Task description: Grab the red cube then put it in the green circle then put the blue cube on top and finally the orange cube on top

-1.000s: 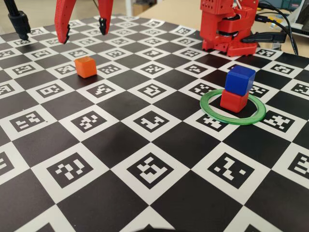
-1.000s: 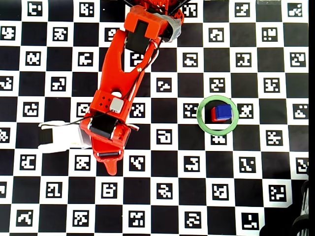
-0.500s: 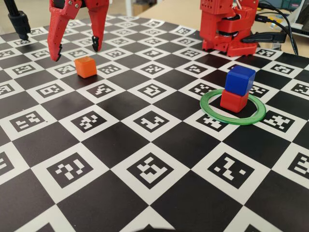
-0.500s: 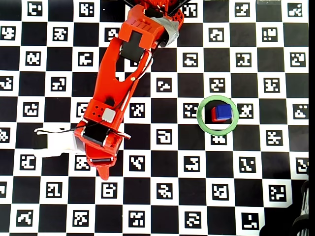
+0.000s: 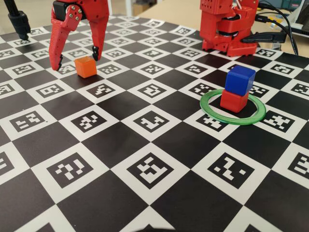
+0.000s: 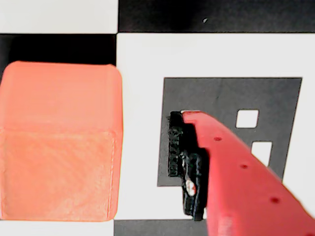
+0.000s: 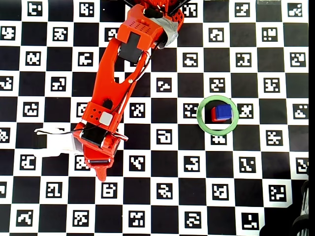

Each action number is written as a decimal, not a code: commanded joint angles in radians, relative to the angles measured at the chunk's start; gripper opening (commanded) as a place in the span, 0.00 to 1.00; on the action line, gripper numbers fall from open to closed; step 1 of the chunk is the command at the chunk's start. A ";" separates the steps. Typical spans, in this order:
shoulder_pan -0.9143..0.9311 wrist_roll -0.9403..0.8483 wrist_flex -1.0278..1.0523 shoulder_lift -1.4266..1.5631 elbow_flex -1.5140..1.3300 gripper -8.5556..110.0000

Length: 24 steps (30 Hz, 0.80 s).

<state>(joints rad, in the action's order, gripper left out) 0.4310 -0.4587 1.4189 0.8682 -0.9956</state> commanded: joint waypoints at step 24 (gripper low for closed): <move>-0.032 0.071 -0.067 0.028 -0.018 0.47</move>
<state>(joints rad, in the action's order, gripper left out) 0.4034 -0.3988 1.3637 0.8652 -1.0216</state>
